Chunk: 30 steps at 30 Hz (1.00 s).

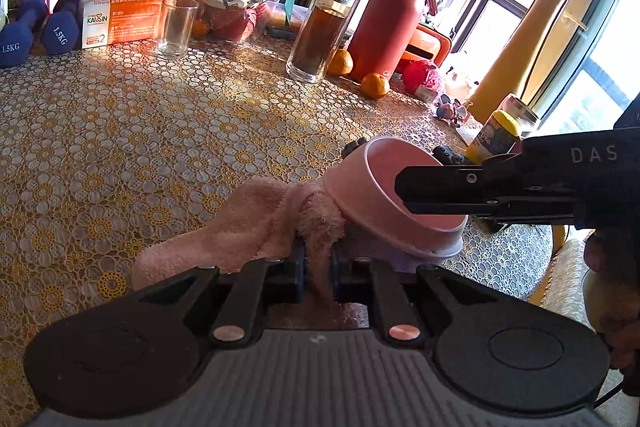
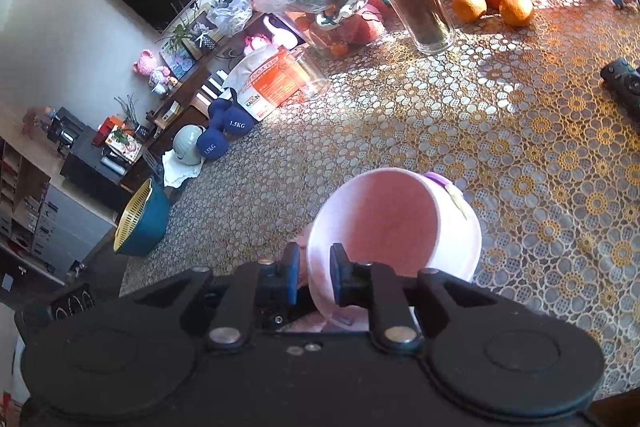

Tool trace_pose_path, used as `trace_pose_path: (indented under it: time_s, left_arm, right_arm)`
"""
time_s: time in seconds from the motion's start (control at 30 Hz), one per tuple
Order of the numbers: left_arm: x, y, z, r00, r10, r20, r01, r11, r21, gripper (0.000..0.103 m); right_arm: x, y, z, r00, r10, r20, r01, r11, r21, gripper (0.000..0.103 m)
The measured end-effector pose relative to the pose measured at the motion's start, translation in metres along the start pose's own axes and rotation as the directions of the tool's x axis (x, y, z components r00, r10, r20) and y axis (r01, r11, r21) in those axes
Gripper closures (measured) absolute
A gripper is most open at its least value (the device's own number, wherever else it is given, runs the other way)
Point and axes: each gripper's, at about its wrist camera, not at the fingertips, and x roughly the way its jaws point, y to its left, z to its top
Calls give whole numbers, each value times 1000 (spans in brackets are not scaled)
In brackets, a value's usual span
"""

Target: Organize objects

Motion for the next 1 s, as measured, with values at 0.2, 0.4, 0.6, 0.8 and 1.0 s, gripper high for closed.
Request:
trace_pose_path:
  time_s: [0.2,0.4,0.6,0.8,1.0]
  left_arm:
    - [-9,0,-3,1000,13,5,-13,1000,4,91]
    - [-22,4,-12,999,51,10,-51,998,33,91]
    - [-27,13,-22,996,90,3,-90,995,38,91]
    - [-28,14,-26,995,95,8,-95,994,50,91]
    - [-31,10,-28,996,93,15,-94,991,96,76]
  right_arm:
    - [-15,7,8,998,-28,-62,17,985,-174,78]
    - [-27,22,11,988,-99,-122,32,887,-460,63]
    - [-25,40,0,972,-179,-153,23,720,-693,62]
    - [-12,59,-22,949,-251,-191,-50,479,-876,62]
    - [7,61,-32,925,-331,-187,-82,307,-948,64]
